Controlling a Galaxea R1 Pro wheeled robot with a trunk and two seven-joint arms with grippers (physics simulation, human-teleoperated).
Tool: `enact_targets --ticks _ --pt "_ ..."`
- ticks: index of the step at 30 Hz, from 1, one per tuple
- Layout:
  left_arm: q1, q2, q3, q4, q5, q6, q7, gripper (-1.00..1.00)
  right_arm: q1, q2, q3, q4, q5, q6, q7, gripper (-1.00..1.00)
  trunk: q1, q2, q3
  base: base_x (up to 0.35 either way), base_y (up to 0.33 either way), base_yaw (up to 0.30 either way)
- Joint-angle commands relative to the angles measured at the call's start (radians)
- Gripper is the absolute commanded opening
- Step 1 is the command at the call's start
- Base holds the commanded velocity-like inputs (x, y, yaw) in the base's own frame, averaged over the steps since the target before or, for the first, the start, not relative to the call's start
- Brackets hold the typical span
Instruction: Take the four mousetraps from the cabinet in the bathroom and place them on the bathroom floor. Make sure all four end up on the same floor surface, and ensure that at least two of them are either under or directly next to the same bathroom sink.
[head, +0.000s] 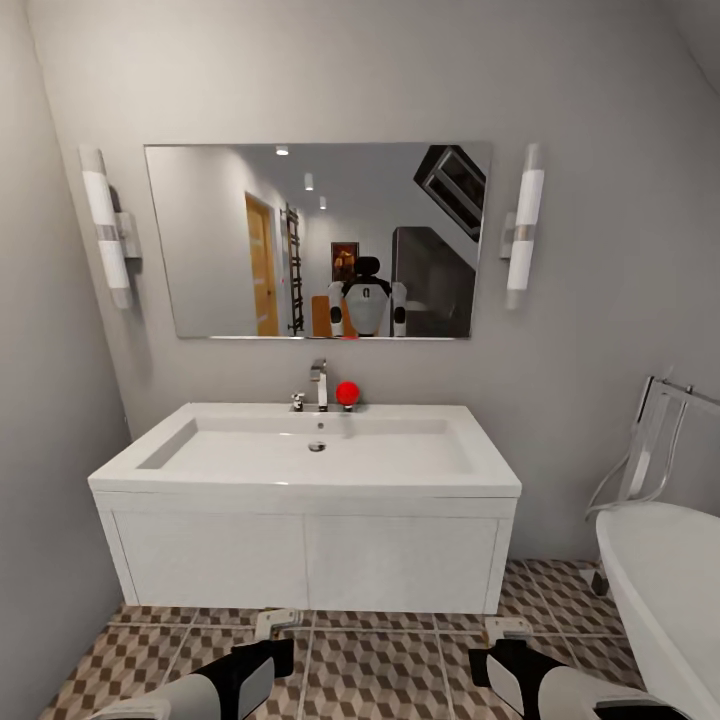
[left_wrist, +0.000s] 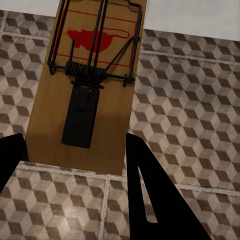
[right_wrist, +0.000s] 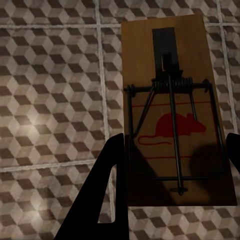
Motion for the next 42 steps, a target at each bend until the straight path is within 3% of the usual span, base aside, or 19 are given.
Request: enact_targets --ticks 1,12,42 --pt "-0.001 -0.001 0.005 0.0 0.003 0.004 0.003 -1.0 -0.001 0.0 0.003 0.001 -0.006 0.001 -0.003 -1.0 0.0 -0.001 -0.001 0.0 0.0 0.0" --pt "-0.001 0.0 0.005 0.0 0.004 0.004 0.002 -1.0 -0.001 -0.001 0.003 0.001 -0.007 0.001 -0.004 -1.0 0.0 -0.001 -0.001 0.0 0.0 0.0" --pt "-0.001 0.004 0.006 0.0 0.006 0.006 0.001 -1.0 -0.001 -0.001 0.003 0.001 -0.007 -0.004 -0.002 -1.0 0.115 -0.211 -0.095 0.0 0.0 0.0"
